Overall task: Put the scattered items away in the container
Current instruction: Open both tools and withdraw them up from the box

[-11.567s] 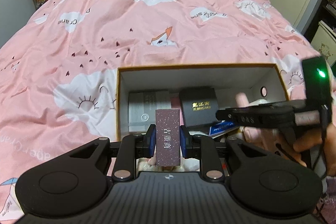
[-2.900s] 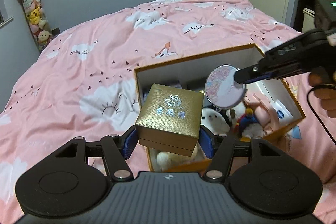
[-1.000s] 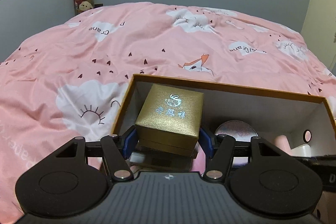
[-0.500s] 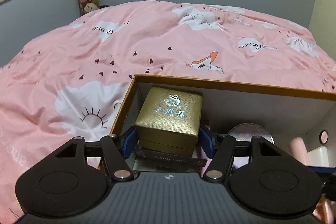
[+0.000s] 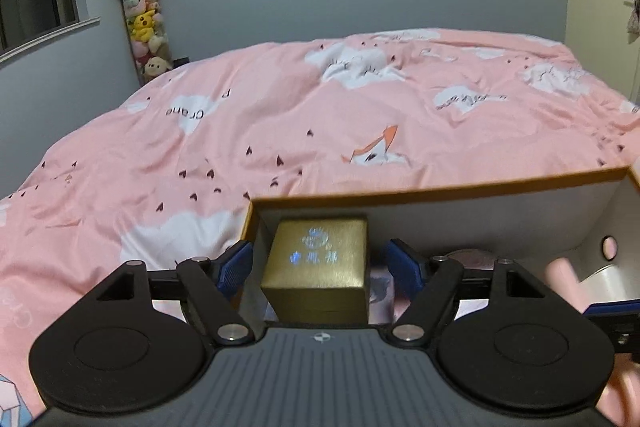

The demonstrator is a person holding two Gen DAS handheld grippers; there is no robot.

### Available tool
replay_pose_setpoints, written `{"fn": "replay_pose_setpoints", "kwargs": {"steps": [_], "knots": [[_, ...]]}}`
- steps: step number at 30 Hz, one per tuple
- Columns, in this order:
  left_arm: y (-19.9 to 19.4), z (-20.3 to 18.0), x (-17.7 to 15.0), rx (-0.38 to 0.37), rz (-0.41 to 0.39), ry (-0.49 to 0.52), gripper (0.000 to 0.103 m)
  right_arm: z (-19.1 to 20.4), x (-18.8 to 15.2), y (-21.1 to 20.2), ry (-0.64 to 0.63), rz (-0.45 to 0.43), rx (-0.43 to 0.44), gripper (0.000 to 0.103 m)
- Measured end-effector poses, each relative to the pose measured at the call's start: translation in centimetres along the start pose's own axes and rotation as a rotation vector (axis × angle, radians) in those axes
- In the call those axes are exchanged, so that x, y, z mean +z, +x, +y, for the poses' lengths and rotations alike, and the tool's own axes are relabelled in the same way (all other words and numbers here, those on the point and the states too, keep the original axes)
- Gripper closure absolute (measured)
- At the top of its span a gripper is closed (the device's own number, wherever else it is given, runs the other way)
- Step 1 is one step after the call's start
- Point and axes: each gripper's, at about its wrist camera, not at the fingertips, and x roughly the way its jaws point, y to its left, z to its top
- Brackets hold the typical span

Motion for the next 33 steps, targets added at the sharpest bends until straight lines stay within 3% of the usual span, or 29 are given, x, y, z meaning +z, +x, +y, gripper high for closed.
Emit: {"fn": "replay_pose_setpoints", "kwargs": {"steps": [14,27,33], "knots": [[-9.4,1.1,1.8,-0.009,0.043,0.039,0.016,3.4,-0.7,-6.7,-0.126,-0.151,-0.095,0.065],[-16.7,1.6,-1.7,0.002,0.076,-0.043,0.016,6.1,-5.7,-12.5,-0.163,-0.227,-0.159,0.064],[-18.5,1.3,-3.9,-0.002,0.087,-0.065,0.016,6.6,-8.5,-13.2,-0.172,-0.209,-0.191,0.064]]}}
